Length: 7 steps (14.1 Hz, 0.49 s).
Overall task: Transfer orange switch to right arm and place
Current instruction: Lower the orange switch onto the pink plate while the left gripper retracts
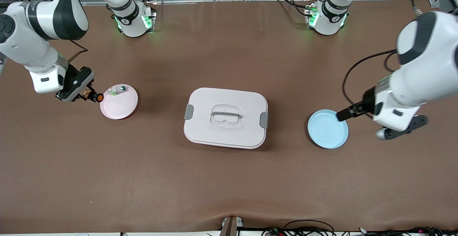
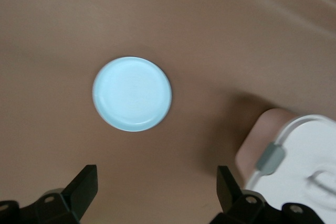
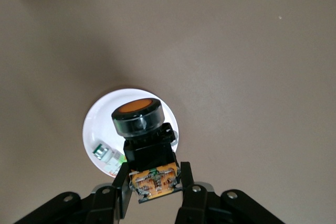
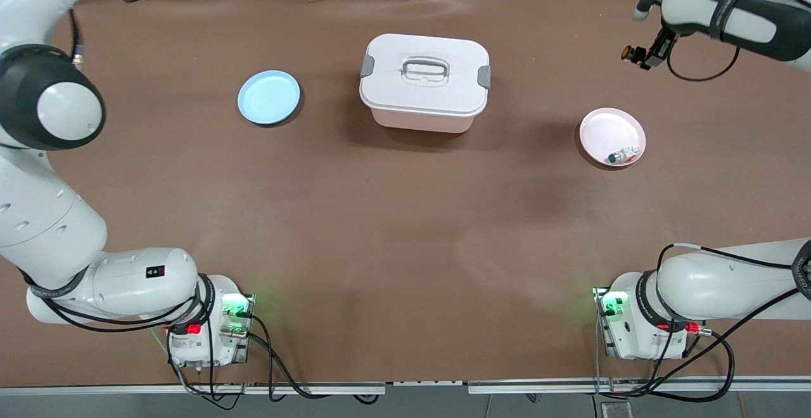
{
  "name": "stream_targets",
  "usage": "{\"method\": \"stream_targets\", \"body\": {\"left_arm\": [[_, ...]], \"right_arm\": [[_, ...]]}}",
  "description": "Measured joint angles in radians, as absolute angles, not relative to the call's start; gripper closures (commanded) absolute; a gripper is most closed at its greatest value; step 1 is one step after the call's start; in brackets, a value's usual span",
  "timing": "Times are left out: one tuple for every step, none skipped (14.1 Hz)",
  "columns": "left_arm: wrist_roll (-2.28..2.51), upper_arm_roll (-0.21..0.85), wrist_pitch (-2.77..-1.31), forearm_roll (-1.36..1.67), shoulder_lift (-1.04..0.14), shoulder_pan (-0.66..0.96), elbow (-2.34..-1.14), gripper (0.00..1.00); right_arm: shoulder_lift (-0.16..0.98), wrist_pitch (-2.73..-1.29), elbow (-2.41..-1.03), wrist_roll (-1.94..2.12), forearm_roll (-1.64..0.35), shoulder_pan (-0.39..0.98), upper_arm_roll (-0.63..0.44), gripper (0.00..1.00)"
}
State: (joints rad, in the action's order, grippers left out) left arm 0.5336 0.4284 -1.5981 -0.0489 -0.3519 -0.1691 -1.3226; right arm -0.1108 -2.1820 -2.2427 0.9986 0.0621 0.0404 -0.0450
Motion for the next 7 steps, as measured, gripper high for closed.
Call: {"method": "stream_targets", "body": {"left_arm": [[0.459, 0.428, -1.582, -0.049, -0.341, -0.195, -1.323, 0.00], [0.389, 0.428, -1.574, -0.049, -0.333, -0.216, -1.322, 0.00], [0.337, 0.428, -1.570, -0.049, -0.328, -0.230, -1.322, 0.00], [0.309, 0.428, -1.569, -0.049, -0.326, -0.236, -1.322, 0.00], [0.298, 0.428, -1.569, -0.057, -0.323, -0.236, -1.322, 0.00], [0.295, 0.429, -1.564, -0.076, -0.318, -0.233, -1.322, 0.00], [0.294, 0.430, -1.553, -0.096, -0.309, -0.230, -1.321, 0.00]], "right_arm": [[-0.108, -2.204, -2.264, 1.003, 0.079, 0.040, -0.045, 0.99], [-0.104, -2.214, -2.278, 1.004, 0.095, 0.040, -0.043, 0.99], [-0.100, -2.218, -2.287, 1.005, 0.106, 0.040, -0.041, 0.99], [-0.095, -2.219, -2.293, 1.006, 0.110, 0.040, -0.040, 0.99], [-0.089, -2.220, -2.299, 1.007, 0.112, 0.040, -0.039, 0.99], [-0.080, -2.224, -2.302, 1.008, 0.114, 0.040, -0.039, 0.99], [-0.068, -2.237, -2.306, 1.010, 0.115, 0.040, -0.039, 0.99]]}}
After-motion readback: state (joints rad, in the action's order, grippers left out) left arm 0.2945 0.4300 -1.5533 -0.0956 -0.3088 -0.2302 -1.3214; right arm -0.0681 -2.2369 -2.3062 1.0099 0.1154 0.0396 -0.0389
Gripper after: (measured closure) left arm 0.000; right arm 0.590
